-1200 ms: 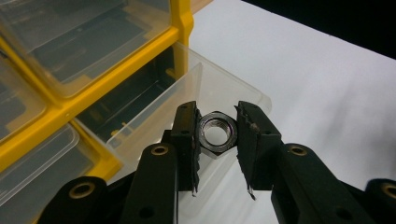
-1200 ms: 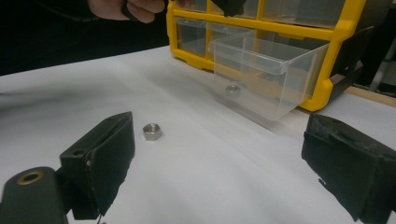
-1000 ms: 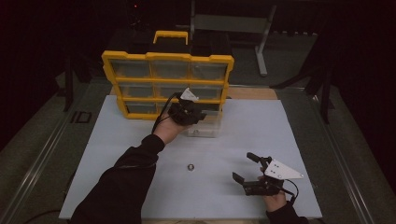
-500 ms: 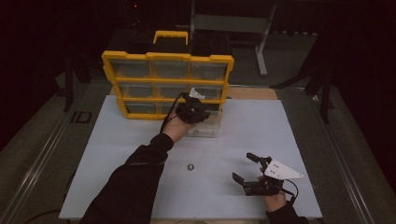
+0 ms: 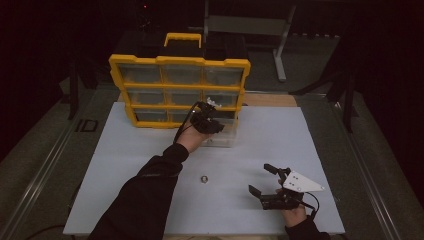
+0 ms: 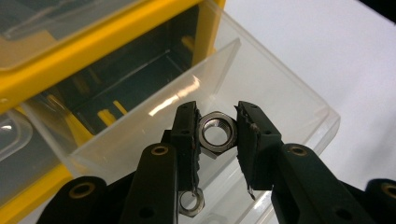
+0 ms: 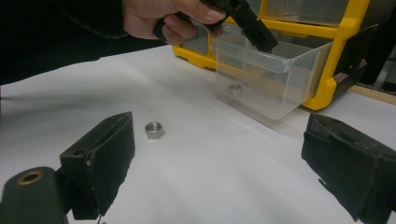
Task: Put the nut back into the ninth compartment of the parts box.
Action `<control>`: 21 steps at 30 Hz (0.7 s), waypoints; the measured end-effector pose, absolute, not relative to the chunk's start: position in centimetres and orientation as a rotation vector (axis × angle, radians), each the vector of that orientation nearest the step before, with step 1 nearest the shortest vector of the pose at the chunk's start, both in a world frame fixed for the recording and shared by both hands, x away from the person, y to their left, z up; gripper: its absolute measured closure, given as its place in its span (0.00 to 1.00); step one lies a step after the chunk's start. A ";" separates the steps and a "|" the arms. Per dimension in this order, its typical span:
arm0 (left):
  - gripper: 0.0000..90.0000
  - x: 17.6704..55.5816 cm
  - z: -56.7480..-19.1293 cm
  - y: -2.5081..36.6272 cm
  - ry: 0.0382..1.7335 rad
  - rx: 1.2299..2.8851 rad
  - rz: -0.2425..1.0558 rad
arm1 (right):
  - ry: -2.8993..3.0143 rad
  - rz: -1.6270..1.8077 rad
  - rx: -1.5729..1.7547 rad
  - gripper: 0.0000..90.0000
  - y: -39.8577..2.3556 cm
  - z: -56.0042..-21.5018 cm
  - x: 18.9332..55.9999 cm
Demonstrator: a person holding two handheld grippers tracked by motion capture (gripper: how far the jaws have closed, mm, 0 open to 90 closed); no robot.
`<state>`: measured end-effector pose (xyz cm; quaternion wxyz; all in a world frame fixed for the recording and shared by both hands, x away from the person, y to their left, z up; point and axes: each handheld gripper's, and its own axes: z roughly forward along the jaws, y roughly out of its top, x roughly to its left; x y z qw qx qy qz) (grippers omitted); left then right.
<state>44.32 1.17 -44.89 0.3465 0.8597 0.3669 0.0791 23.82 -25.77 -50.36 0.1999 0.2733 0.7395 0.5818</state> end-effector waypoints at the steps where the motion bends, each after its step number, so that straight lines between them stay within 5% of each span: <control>1: 0.76 44.4 -44.9 1.2 0.955 2.237 0.201 | 2.066 1.628 0.766 0.11 -25.8 -50.4 23.8; 11: 0.74 44.7 -44.9 0.8 0.968 2.267 0.200 | 2.070 1.627 0.769 0.11 -25.8 -50.4 23.8; 16: 0.55 44.7 -44.5 1.0 0.980 2.219 0.179 | 2.072 1.627 0.768 0.11 -25.8 -50.4 23.8; 17: 0.44 44.7 -44.4 1.0 0.981 2.214 0.179 | 2.071 1.626 0.767 0.11 -25.8 -50.4 23.8; 21: 0.26 44.5 -43.8 1.2 0.983 2.192 0.189 | 2.071 1.624 0.768 0.11 -25.8 -50.4 23.8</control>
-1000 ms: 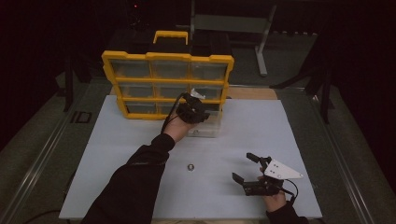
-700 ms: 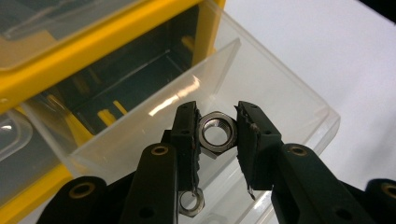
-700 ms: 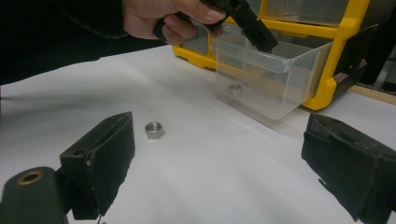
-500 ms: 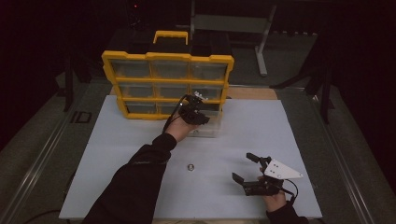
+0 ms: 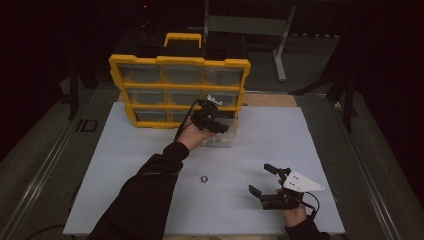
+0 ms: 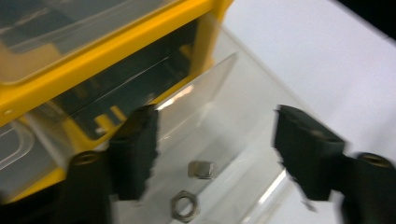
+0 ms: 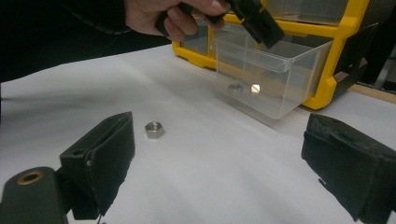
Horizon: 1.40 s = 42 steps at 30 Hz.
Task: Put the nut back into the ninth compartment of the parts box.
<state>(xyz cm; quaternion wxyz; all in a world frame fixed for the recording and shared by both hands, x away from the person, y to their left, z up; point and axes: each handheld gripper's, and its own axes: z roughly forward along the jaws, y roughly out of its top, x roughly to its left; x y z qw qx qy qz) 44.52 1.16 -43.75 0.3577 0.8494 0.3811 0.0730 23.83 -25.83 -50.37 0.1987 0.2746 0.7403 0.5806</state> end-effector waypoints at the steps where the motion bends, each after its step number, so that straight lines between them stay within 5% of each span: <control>1: 0.21 44.4 -43.6 1.2 0.969 2.194 0.179 | 2.071 1.624 0.768 0.11 -25.8 -50.4 23.8; 8: 0.08 43.6 -42.6 1.7 0.929 2.195 0.189 | 2.067 1.622 0.766 0.11 -25.8 -50.3 23.8; 42: 0.05 36.9 -41.6 6.8 0.754 2.161 0.173 | 2.070 1.623 0.757 0.11 -25.7 -50.3 23.7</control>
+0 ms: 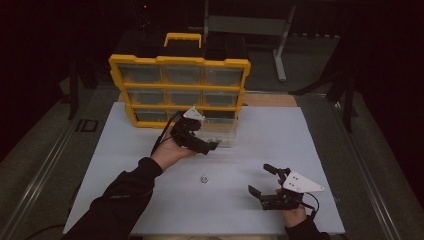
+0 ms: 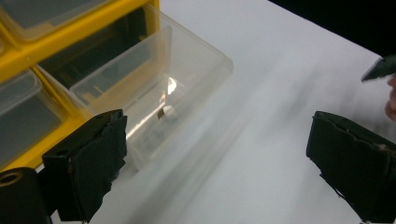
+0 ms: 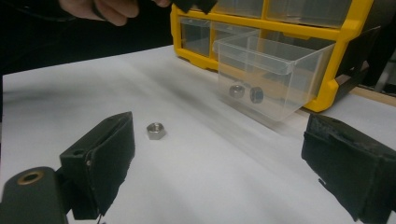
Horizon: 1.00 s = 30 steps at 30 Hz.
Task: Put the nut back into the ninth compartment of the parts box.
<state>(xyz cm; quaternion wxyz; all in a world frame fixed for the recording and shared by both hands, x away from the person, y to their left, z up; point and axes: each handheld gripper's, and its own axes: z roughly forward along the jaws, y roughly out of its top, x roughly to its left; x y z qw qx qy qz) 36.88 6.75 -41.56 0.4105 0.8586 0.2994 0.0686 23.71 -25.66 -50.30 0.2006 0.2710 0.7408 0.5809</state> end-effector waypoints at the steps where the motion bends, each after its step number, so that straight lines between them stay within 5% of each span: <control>1: 0.05 36.4 -41.7 7.1 0.747 2.158 0.174 | 2.070 1.626 0.758 0.11 -25.7 -50.3 23.7; 30: 0.06 31.3 -46.1 8.6 0.651 2.197 0.137 | 2.078 1.616 0.755 0.11 -25.5 -50.3 23.7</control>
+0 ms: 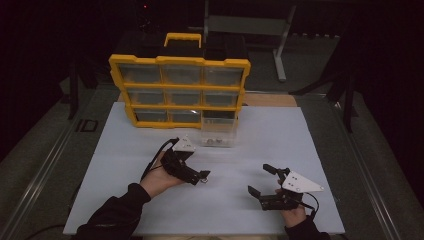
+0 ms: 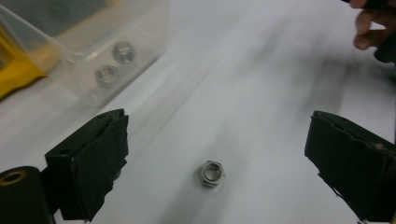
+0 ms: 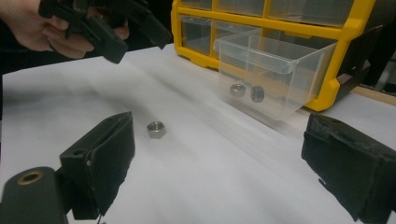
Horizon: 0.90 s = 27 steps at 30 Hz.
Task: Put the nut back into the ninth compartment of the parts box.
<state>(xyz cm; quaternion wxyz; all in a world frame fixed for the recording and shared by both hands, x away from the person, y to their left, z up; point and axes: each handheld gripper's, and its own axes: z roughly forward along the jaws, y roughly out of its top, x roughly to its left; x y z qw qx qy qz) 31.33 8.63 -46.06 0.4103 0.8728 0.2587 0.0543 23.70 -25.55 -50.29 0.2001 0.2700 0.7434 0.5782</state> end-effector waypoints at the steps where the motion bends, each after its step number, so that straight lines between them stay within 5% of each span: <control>1: 0.07 31.3 -46.3 8.6 0.647 2.199 0.129 | 2.077 1.617 0.754 0.11 -25.5 -50.3 23.7; 19: 0.25 31.3 -49.8 7.9 0.608 2.265 0.089 | 2.080 1.616 0.753 0.11 -25.5 -50.3 23.7; 27: 0.42 31.4 -51.5 7.5 0.592 2.312 0.088 | 2.085 1.615 0.754 0.11 -25.5 -50.3 23.7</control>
